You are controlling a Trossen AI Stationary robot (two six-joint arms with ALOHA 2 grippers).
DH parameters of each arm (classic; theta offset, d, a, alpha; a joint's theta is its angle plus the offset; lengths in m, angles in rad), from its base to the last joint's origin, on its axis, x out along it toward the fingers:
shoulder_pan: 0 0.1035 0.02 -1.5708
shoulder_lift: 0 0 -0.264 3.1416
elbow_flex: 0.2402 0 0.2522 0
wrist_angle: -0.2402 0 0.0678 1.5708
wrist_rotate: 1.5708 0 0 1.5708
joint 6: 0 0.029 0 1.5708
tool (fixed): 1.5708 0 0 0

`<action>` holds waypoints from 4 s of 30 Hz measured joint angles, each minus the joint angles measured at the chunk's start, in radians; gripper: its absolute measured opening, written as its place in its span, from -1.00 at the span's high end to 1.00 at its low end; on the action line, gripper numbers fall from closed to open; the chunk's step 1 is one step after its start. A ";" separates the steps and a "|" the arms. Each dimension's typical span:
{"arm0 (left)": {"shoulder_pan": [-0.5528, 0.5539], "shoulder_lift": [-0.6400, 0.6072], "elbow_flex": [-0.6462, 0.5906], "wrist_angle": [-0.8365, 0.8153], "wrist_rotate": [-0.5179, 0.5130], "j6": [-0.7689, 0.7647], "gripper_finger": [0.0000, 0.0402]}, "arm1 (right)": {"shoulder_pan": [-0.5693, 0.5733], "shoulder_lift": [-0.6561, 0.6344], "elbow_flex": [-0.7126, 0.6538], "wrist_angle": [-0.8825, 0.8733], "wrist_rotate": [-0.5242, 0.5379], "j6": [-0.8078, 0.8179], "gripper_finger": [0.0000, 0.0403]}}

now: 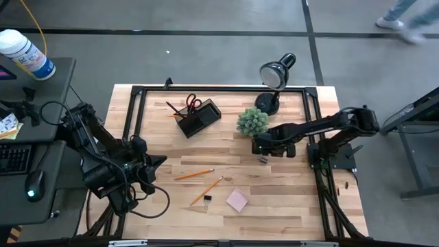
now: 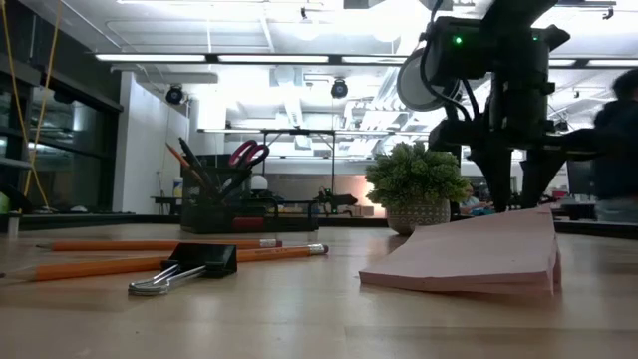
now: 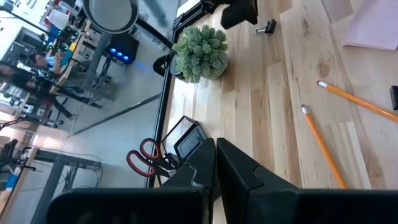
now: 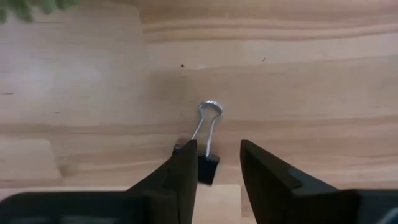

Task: Pick and place office supplies into organizer

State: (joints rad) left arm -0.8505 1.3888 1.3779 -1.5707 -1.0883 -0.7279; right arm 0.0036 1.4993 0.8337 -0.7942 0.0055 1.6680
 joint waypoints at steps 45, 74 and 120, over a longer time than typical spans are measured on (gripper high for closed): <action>0.000 0.000 0.000 0.000 -0.001 -0.012 0.97 | 0.020 0.132 0.071 -0.063 0.029 -0.028 0.40; 0.000 0.000 0.000 0.002 -0.002 -0.013 0.97 | 0.029 0.212 0.071 0.017 0.030 -0.007 0.42; 0.000 0.000 0.000 0.000 -0.031 -0.010 0.97 | -0.065 0.223 0.480 0.585 0.267 -1.017 1.00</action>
State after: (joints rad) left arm -0.8501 1.3888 1.3777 -1.5708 -1.1193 -0.7380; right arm -0.0617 1.7224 1.3136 -0.2095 0.2720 0.6509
